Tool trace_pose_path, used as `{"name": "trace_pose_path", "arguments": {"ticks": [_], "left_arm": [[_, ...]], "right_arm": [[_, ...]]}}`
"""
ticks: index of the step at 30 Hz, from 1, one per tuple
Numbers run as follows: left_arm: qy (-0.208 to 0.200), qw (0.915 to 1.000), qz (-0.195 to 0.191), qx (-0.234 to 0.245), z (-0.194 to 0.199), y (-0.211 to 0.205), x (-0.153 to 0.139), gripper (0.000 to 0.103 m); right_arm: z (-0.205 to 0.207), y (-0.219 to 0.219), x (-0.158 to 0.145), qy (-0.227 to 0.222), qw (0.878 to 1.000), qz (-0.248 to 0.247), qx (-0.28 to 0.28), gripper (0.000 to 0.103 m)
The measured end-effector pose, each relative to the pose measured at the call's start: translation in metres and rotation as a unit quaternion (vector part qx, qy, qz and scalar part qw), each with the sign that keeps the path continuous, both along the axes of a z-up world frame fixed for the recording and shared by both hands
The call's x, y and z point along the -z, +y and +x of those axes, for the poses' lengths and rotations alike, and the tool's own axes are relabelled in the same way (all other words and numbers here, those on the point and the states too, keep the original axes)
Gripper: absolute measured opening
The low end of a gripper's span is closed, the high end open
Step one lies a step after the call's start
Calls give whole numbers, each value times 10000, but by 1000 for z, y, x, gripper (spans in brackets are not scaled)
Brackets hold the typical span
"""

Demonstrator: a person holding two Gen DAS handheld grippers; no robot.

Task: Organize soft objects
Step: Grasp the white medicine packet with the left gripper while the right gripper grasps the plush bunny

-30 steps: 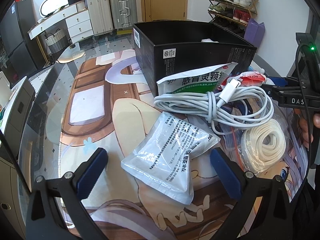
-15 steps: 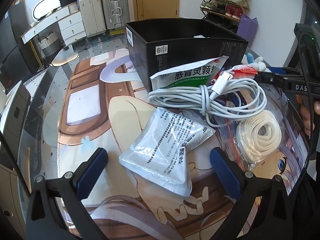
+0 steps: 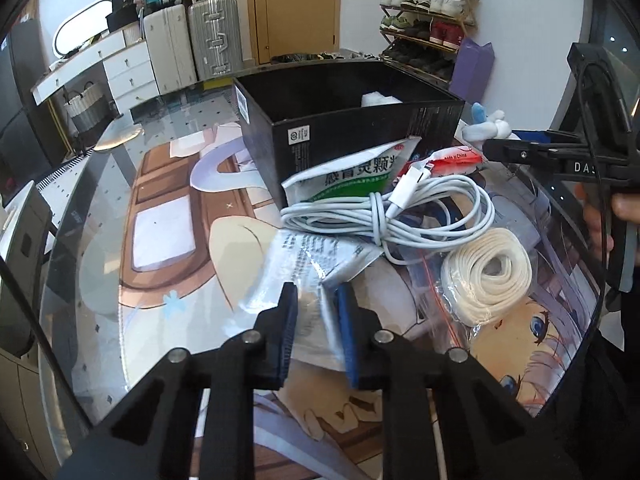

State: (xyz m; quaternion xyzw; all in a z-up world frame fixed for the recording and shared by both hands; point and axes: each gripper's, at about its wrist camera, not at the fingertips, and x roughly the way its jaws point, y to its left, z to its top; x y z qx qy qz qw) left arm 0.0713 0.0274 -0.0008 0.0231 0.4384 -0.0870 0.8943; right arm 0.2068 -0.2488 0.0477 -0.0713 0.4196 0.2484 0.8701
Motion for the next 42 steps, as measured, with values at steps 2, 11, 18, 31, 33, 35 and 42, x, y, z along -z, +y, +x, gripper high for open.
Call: {"name": "trace_pose_path", "arguments": {"ticks": [2,11,18,31,33,35,42], "left_arm": [[27,10000,-7,-3,0,1,3,13],[45,9998,55,-171,3,3,2,45],[-50,9993,85,-369,9,7,0,81],[334,9982,89,-482,34,9,13,78],[279,9987,97,-409,32,8,12,68],[242,9991,106,-330,29,7,10,56],[127,9994,91,-295,18,6,8,40]], "right_arm": [[-1,-1,-2,-13,10000,10,6,79],[-4,-2,-9,-90,9999,36,-29,79],[-4,-3,-10,-99,9999,32,-55,79],[-4,-7,-16,-130,9999,79,-67,79],[-4,-6,-15,-124,9999,73,-70,79],[-4,-6,-15,-127,9999,70,-66,79],[-5,-3,-15,-135,9998,98,-128,79]]}}
